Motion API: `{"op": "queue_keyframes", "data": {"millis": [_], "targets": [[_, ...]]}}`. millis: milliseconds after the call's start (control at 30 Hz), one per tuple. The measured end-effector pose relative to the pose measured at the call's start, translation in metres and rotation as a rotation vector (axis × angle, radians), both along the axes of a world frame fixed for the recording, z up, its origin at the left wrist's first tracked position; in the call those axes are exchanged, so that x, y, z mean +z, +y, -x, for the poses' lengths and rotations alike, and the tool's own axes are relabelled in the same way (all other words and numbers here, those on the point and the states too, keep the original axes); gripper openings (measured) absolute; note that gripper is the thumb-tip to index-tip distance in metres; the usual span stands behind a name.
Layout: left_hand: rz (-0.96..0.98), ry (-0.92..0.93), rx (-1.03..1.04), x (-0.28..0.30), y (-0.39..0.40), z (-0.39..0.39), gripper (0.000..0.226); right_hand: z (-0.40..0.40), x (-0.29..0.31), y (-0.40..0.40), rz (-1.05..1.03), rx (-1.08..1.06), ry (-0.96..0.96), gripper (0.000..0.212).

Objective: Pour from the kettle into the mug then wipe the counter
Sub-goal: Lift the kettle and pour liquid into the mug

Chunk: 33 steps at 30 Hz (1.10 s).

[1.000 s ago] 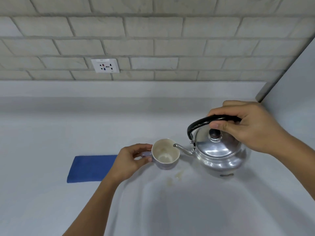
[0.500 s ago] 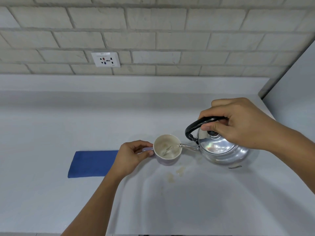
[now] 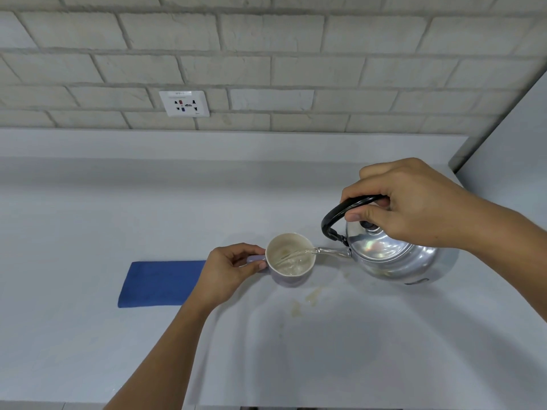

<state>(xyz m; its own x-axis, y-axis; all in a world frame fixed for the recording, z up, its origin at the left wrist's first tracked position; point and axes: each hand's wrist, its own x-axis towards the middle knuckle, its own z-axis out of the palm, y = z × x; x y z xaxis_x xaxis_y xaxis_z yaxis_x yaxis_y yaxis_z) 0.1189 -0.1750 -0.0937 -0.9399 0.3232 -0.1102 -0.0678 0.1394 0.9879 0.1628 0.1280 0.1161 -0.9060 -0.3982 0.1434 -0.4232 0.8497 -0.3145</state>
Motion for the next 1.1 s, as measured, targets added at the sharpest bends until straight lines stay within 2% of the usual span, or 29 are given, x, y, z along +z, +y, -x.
{"op": "queue_keyframes", "data": {"millis": [167,367,1100], "targets": [[-0.003,-0.003,-0.008,0.001,0.000,0.000,0.023,0.002,0.006,-0.003,-0.003,0.016,-0.021,0.007],[0.038,0.012,-0.003,0.001,-0.001,0.002,0.020,0.004,0.006,-0.007,-0.039,0.016,-0.020,0.013],[0.025,0.003,-0.005,0.004,0.000,0.000,0.021,0.007,0.010,-0.015,-0.096,0.031,-0.024,0.011]]}}
